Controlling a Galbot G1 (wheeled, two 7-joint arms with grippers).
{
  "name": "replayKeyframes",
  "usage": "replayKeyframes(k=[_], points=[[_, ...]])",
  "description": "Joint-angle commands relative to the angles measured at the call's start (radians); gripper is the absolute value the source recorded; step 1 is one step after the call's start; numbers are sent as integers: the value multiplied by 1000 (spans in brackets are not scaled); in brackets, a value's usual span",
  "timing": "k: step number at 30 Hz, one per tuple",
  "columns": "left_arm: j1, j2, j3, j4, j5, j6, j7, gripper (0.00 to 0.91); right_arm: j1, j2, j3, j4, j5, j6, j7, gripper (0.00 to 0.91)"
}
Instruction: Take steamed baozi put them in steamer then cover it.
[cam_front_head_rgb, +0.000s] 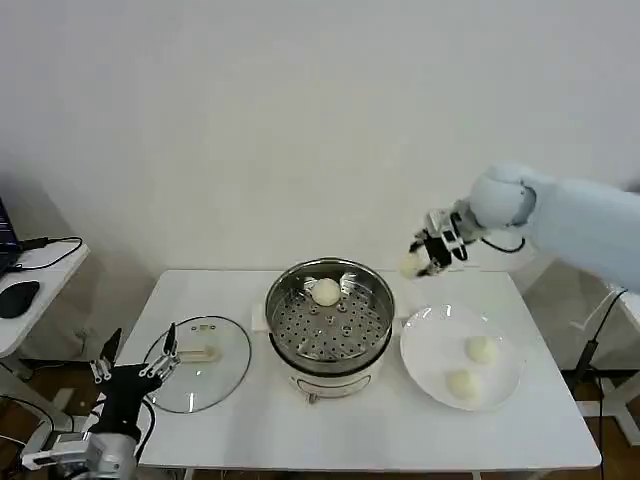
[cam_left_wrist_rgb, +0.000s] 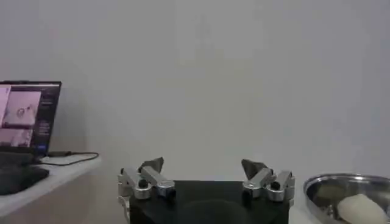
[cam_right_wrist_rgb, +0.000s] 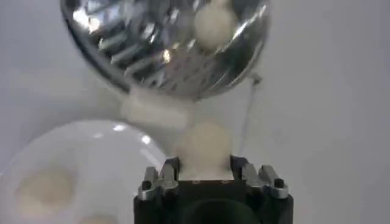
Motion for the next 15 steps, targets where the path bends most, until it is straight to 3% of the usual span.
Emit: replayKeyframes(k=[1, 8, 15], points=[[-31, 7, 1, 7, -2, 7, -4, 907, 105, 220, -48, 120, 321, -142, 109, 574], [-41, 3, -1, 8, 0, 11, -8, 907, 10, 377, -46, 53, 456, -271, 169, 574], [-58, -3, 0, 15, 4, 9, -7, 907, -80, 436, -57, 15, 512, -382, 230, 574]])
